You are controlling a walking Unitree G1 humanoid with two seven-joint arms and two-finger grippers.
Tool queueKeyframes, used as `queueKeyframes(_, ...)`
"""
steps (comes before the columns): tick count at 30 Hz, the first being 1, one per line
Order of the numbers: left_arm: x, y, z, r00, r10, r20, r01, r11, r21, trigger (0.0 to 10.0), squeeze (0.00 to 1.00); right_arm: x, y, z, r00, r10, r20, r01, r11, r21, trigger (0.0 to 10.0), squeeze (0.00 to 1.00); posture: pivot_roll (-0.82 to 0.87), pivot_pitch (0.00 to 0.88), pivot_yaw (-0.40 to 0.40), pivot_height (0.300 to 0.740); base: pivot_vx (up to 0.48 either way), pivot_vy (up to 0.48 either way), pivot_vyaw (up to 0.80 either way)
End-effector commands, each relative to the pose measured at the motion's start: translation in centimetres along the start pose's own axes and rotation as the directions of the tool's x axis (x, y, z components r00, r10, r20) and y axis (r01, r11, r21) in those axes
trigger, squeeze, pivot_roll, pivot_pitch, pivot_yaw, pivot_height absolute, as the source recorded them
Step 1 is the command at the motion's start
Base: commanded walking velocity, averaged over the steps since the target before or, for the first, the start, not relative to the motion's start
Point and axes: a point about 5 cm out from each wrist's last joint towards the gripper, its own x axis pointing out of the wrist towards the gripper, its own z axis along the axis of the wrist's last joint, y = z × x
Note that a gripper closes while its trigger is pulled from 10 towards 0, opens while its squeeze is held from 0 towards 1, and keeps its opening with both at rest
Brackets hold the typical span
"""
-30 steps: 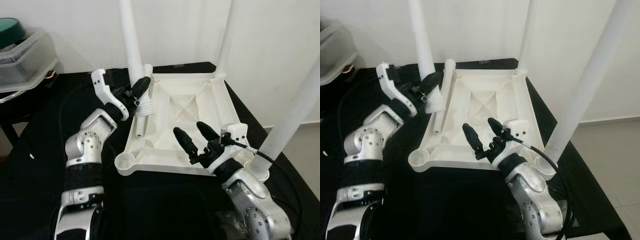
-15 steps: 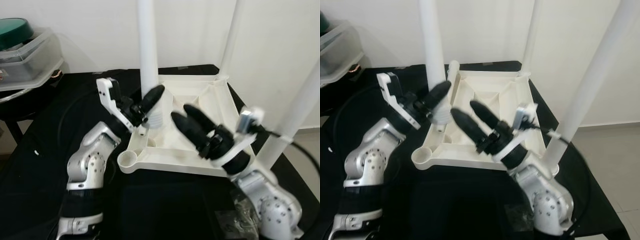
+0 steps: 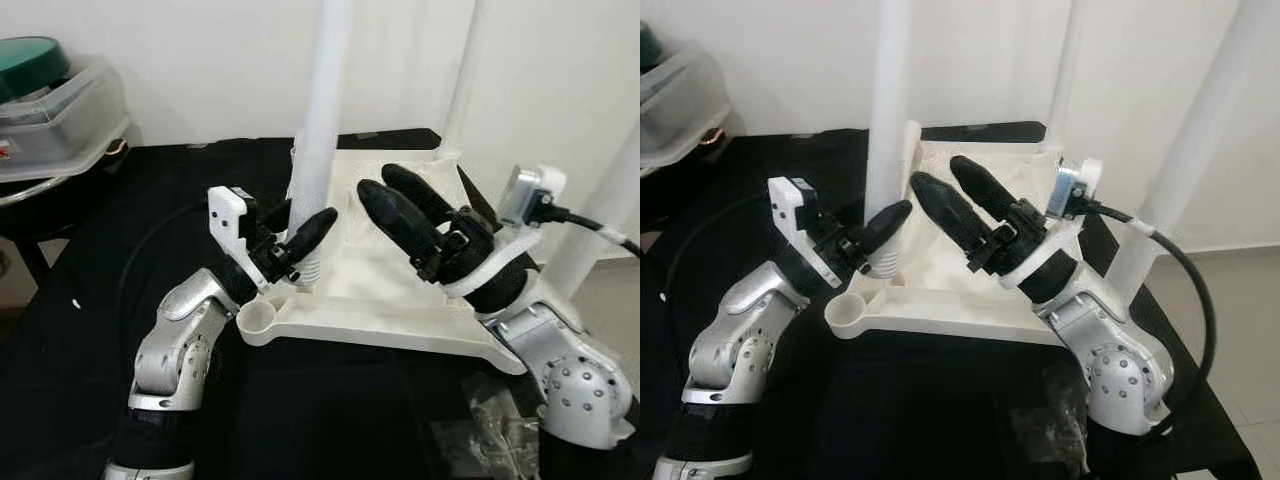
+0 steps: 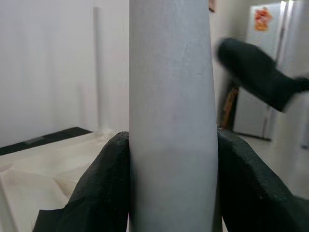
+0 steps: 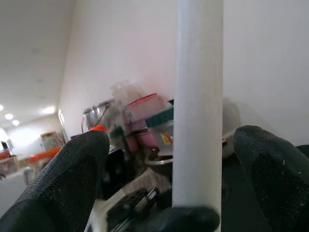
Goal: Building children table
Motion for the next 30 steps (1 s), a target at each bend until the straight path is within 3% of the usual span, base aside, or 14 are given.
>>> queueKeyframes(1,-0.1,-0.3,0.2,1.0,-0.027,-0.004,0.027,0.999,0.044,10.0,0.0,0.4,-0.1,-0.4,0.999,-0.001,-0.037,0.001,1.0,0.001,10.0,0.0,-0.05,0.052,-0.002,0.74,0.0,0.0,0.0)
queueKeyframes(15,-0.1,-2.0,-0.1,0.993,-0.112,-0.033,0.114,0.99,0.086,10.0,0.0,1.4,-0.5,-0.1,0.997,-0.037,-0.073,0.036,0.999,-0.023,10.0,0.0,-0.05,0.053,-0.008,0.74,0.0,0.0,0.0)
queueKeyframes(17,-0.1,-2.2,-0.2,0.992,-0.122,-0.036,0.125,0.989,0.086,10.0,0.0,1.4,-0.5,-0.2,0.996,-0.041,-0.075,0.039,0.999,-0.023,9.5,0.0,-0.05,0.053,-0.008,0.74,0.0,0.0,0.0)
queueKeyframes(18,-0.1,-2.3,-0.2,0.991,-0.129,-0.038,0.132,0.987,0.086,10.0,0.0,1.5,-0.5,-0.2,0.996,-0.043,-0.077,0.041,0.999,-0.023,0.0,0.0,-0.05,0.053,-0.008,0.74,0.0,0.0,0.0)
queueKeyframes(30,0.2,-3.7,-0.7,0.98,-0.191,-0.058,0.196,0.977,0.085,10.0,0.0,1.9,0.1,-1.1,0.994,-0.031,-0.103,0.03,0.999,-0.015,0.0,0.0,-0.06,0.051,-0.01,0.74,0.0,0.0,0.0)
